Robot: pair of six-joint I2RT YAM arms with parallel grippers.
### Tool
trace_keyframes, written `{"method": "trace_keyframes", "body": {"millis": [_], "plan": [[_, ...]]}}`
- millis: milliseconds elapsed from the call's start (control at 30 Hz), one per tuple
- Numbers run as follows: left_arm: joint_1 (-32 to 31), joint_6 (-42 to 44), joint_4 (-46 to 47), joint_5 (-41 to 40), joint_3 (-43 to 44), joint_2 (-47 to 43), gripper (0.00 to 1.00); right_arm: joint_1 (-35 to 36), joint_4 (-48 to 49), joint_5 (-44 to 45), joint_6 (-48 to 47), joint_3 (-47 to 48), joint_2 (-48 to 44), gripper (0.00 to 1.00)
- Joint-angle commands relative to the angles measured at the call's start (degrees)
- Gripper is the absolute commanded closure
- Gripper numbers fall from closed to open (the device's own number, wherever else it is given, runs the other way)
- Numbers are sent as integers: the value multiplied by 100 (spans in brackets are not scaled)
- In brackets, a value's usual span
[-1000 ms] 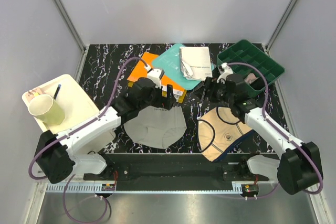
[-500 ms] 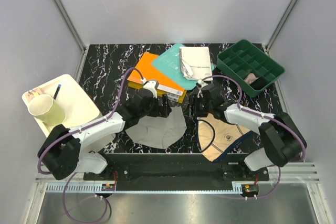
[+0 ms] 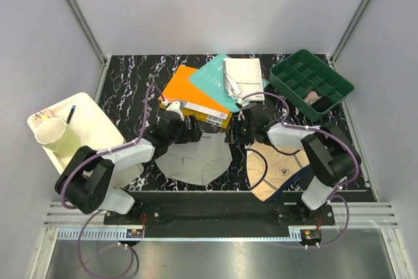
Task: Roll the underwear
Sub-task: Fold the underwear at the center of the board.
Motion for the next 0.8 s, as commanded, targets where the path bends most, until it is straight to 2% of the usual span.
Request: {"method": "trace_keyframes", "body": {"millis": [0, 333, 467, 567, 600, 767], "plan": [[197, -24, 624, -111, -147, 233, 1, 65, 283, -36, -174, 289, 177, 52], [250, -68, 800, -190, -288, 515, 1, 65, 301, -107, -279, 483, 467, 59], [259, -104, 818, -207, -341, 524, 1, 73, 274, -133, -288, 518, 573, 70], [259, -112, 791, -225, -349, 507, 1, 73, 274, -212, -288, 509, 617, 90], [259, -104, 765, -234, -349, 498, 1, 73, 248, -160, -271, 509, 625, 100], [259, -77, 554, -426, -376, 401, 1, 65, -112, 419, -157, 413, 311, 100]]}}
